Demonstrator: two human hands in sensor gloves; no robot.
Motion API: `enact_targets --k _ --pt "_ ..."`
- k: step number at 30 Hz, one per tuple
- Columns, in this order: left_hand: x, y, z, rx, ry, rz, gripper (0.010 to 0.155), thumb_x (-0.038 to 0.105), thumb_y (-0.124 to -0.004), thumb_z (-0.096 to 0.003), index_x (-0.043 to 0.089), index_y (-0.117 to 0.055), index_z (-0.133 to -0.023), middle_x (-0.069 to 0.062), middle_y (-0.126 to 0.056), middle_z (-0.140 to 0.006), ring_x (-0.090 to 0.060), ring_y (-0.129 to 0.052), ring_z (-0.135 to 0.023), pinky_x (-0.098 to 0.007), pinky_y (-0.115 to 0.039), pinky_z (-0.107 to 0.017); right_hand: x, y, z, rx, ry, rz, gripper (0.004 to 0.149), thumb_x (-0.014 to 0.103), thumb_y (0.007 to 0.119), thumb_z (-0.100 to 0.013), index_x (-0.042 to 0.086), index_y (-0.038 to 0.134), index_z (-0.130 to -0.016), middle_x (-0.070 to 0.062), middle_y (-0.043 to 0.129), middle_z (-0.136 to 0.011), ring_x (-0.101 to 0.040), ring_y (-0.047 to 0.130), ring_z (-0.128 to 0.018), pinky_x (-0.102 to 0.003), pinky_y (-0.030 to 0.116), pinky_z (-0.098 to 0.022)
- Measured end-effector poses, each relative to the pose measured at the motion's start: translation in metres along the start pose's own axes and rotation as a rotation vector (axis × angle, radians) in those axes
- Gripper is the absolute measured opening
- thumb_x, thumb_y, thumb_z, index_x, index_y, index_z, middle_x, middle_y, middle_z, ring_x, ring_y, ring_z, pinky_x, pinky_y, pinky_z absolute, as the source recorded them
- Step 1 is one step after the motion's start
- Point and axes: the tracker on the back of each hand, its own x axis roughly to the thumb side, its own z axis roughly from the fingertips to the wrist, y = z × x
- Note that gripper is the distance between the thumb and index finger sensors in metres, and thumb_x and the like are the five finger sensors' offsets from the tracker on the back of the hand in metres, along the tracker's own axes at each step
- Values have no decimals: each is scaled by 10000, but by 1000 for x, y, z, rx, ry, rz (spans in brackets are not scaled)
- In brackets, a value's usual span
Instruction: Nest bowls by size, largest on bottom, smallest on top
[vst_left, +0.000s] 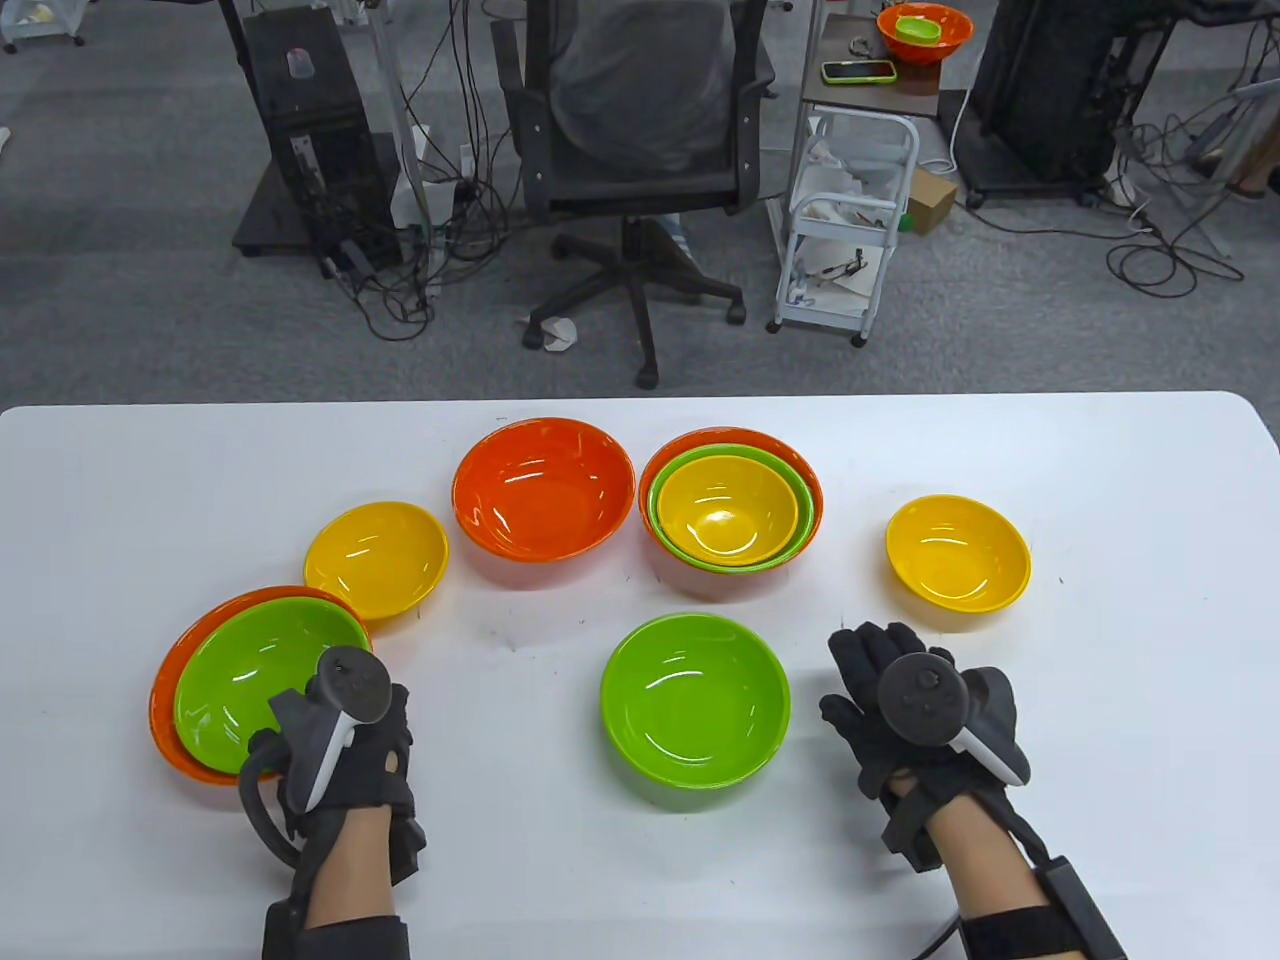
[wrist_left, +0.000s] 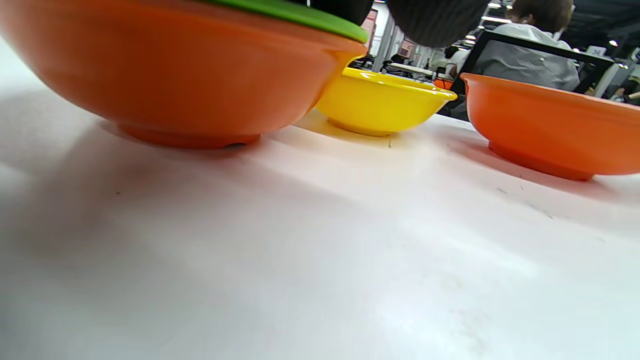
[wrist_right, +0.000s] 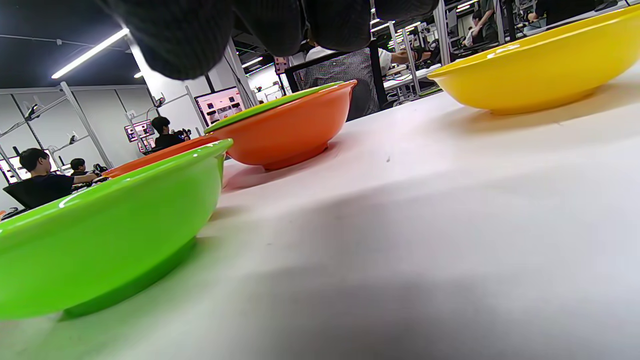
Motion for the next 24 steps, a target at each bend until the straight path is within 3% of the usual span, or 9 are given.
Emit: enact_targets --k 6,14,24 --pt "13 3 8 54 -48 -42 712 509 -661 -549 241 -420 -1162 -183 -404 -1212 -496 -427 -1114 -751 -361 -736 2 -1 0 -3 -18 4 669 399 737 -503 131 525 -1078 -196 474 -1133 -518 338 -1032 -730 297 -684" --pt "53 0 13 74 -176 -149 729 519 -665 -547 248 -393 -1167 -175 -398 -1219 -482 -456 -1118 -735 -403 -750 3 -1 0 -11 -32 -6 670 400 736 -503 131 523 -1078 -199 474 -1132 -516 339 -1033 -730 299 -683" --pt "99 -4 -25 41 -168 -431 769 523 -679 -538 255 -333 -1170 -153 -355 -1232 -466 -401 -1140 -726 -382 -771 -1 -5 1 -24 -29 -36 670 398 736 -504 128 523 -1079 -197 473 -1132 -518 335 -1032 -728 297 -684"
